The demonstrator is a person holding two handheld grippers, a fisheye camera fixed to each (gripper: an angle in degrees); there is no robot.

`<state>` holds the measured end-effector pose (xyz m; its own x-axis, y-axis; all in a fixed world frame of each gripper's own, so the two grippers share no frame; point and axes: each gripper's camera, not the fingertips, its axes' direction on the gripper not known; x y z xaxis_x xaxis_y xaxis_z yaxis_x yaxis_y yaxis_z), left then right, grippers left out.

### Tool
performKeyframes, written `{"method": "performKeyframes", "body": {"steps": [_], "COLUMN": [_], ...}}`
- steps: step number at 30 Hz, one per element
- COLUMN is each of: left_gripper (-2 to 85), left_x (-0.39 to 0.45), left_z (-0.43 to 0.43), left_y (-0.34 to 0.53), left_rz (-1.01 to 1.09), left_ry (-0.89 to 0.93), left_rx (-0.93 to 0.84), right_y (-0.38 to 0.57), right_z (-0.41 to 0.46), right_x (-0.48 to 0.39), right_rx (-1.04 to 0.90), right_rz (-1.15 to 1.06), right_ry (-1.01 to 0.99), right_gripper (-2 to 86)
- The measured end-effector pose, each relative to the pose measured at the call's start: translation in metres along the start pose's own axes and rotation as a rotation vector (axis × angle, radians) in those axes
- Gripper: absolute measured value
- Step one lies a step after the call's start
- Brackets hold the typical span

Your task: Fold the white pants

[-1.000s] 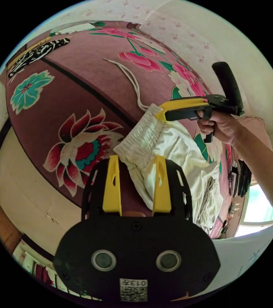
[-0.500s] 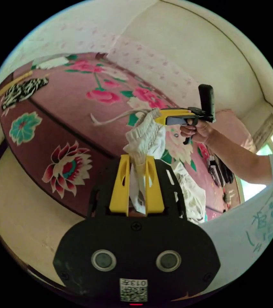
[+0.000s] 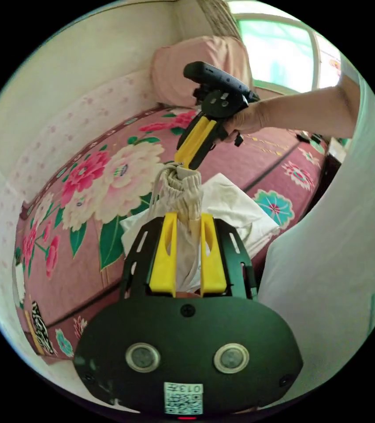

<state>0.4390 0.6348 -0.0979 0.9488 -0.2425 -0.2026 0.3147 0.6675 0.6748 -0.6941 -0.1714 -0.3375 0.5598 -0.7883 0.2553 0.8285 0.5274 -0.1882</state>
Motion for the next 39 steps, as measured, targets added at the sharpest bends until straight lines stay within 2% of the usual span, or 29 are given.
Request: {"method": "performKeyframes", "body": {"steps": [5, 9, 12, 14, 16, 21, 22, 24, 25, 26, 30, 33, 34, 36, 39], "left_gripper": [8.1, 8.5, 9.5, 10.7, 11.3, 12.3, 11.9, 10.8, 9.7, 9.4, 9.2, 7.6, 6.1, 4.8, 6.6], "left_x": [0.066, 0.093, 0.117, 0.127, 0.119, 0.068, 0.052, 0.026, 0.008, -0.01, -0.055, -0.072, -0.088, -0.116, -0.16], "left_z": [0.053, 0.076, 0.119, 0.154, 0.155, 0.129, 0.119, 0.109, 0.11, 0.117, 0.164, 0.234, 0.237, 0.237, 0.198], "left_y": [-0.036, -0.052, -0.059, -0.061, -0.068, -0.083, -0.084, -0.084, -0.084, -0.085, -0.093, -0.085, -0.082, -0.085, -0.075], "left_rz": [0.194, 0.243, 0.321, 0.368, 0.338, 0.255, 0.214, 0.165, 0.123, 0.085, 0.041, 0.094, 0.014, -0.098, -0.22], "left_ry": [0.04, 0.062, 0.128, 0.267, 0.307, 0.636, 0.642, 0.518, 0.379, 0.254, 0.044, 0.149, 0.211, 0.279, 0.334], "left_rx": [-0.069, -0.073, -0.159, -0.268, -0.267, -0.217, -0.177, -0.113, -0.098, -0.094, -0.167, -0.385, -0.33, -0.374, -0.203], "right_y": [0.1, 0.153, 0.19, 0.211, 0.226, 0.275, 0.28, 0.277, 0.27, 0.259, 0.22, 0.218, 0.224, 0.23, 0.26], "right_z": [0.052, 0.067, 0.108, 0.141, 0.147, 0.109, 0.101, 0.104, 0.115, 0.128, 0.195, 0.284, 0.298, 0.306, 0.279], "right_x": [-0.037, -0.044, -0.048, -0.047, -0.045, -0.053, -0.06, -0.066, -0.072, -0.08, -0.111, -0.117, -0.12, -0.114, -0.114], "right_rx": [-0.11, -0.076, -0.148, -0.241, -0.256, -0.106, -0.055, -0.025, -0.002, 0.038, 0.019, -0.137, -0.092, -0.125, -0.011], "right_rz": [0.11, 0.234, 0.3, 0.335, 0.37, 0.525, 0.55, 0.61, 0.618, 0.605, 0.532, 0.565, 0.592, 0.618, 0.718], "right_ry": [0.133, 0.149, 0.148, 0.089, 0.014, 0.068, 0.092, 0.13, 0.128, 0.121, 0.21, 0.213, 0.239, 0.193, 0.175], "right_gripper": [6.6, 6.5, 6.4, 5.3, 3.6, 1.8, 1.5, 1.1, 0.9, 0.7, 0.5, 0.5, 0.5, 0.8, 1.9]}}
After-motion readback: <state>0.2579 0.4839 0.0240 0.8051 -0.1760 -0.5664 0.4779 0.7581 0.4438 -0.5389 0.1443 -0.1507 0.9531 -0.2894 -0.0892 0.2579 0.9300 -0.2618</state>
